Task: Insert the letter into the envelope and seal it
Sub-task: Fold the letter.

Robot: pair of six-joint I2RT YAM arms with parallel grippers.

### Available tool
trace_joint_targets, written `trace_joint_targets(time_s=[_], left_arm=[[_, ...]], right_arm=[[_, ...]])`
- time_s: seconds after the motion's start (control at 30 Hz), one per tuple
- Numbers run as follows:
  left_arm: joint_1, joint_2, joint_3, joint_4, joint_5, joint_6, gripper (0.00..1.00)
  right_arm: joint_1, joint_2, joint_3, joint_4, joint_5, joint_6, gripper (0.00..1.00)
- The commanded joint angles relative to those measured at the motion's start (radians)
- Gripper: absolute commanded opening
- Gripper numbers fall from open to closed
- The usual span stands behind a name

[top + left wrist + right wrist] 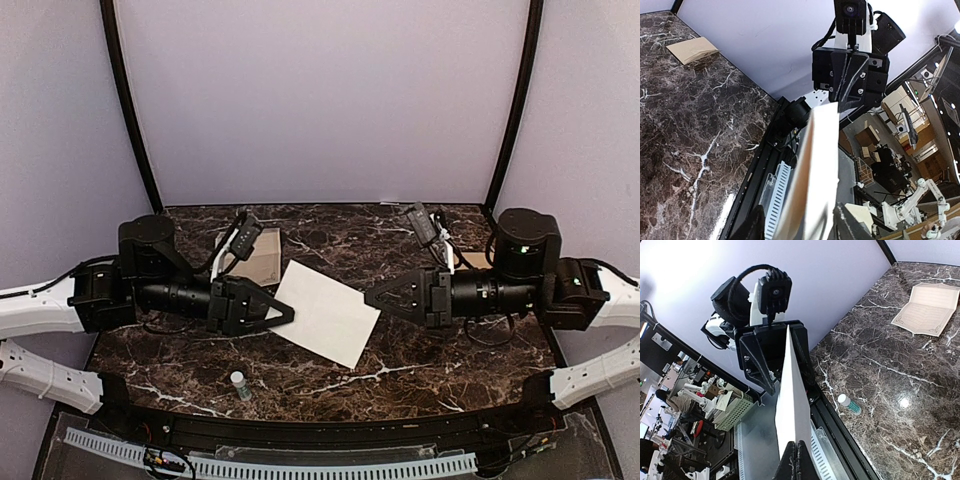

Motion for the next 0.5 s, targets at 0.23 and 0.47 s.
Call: trace_joint_targets(time_s=[0.23, 0.47], left_arm=[[0.005, -0.037, -0.019, 0.019, 0.022, -0.017, 0.27], [0.005, -0.026, -0.018, 0.017, 0.036, -0.020, 0.16]], right_arm=[[0.005, -0.009, -0.016, 0.017, 0.022, 0.003, 0.00], [0.005, -0.009, -0.008, 0.007, 0.026, -0.001, 0.00]])
